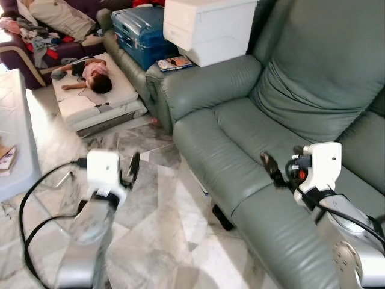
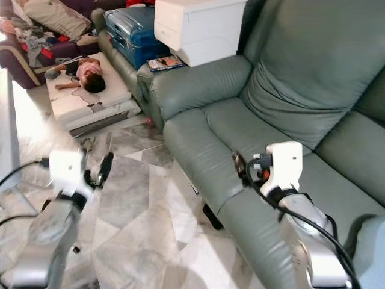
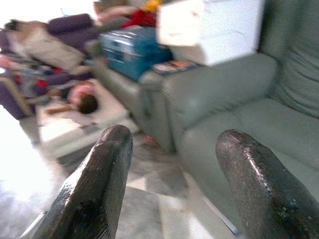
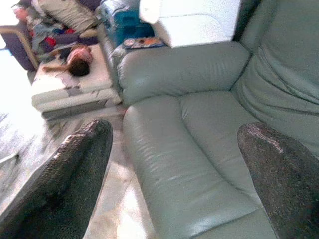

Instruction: Picking trash to rubbish bin

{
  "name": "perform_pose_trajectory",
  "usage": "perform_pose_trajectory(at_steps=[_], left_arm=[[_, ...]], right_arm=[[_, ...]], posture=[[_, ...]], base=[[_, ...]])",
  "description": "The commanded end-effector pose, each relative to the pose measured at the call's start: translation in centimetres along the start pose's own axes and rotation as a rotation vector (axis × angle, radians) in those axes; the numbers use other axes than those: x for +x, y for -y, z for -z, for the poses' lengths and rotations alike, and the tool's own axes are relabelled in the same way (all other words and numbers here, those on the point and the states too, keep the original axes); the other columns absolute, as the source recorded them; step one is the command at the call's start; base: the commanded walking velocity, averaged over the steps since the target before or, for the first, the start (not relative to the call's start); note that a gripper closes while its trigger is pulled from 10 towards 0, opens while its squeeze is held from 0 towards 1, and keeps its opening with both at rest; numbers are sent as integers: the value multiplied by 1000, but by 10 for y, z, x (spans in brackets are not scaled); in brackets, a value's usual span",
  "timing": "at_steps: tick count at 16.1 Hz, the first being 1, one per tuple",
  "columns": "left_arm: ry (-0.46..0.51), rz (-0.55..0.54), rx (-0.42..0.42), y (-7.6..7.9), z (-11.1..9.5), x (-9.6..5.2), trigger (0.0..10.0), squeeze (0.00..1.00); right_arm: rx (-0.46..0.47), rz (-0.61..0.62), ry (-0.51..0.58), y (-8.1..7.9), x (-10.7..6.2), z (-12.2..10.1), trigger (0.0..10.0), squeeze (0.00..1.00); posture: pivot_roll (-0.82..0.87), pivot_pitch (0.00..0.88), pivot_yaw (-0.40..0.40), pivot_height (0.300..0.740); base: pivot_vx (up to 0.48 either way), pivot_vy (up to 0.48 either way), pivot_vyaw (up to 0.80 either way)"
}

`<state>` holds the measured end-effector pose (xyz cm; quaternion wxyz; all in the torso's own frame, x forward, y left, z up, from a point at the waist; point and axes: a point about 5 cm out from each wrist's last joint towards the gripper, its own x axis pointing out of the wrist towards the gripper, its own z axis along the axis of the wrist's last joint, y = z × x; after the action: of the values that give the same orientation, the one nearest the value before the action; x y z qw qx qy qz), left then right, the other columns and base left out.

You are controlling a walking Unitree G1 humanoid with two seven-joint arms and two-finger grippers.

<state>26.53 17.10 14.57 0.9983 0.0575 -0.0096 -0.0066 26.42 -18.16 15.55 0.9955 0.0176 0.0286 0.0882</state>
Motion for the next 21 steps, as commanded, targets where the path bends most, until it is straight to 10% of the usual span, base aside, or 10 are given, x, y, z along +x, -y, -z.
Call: perform_pose_trajectory(at_steps=[1, 11, 21], left_arm=[[-16, -45, 61, 0, 0, 0, 10000, 0], [-79, -31, -167, -3, -1, -9, 10000, 0], [-107, -59, -138, -14, -5, -7, 10000, 0]], right_arm=[[-5, 10, 45, -5, 3, -11, 10000, 0], [-32, -5, 46, -14, -2, -14, 10000, 0], [-45, -64, 80, -26, 5, -22, 10000, 0]], posture=[[-23, 0, 25, 740], [-18, 65, 36, 740], [4, 80, 43, 740]], base=[[0, 0, 800], [0, 0, 800], [0, 0, 720]])
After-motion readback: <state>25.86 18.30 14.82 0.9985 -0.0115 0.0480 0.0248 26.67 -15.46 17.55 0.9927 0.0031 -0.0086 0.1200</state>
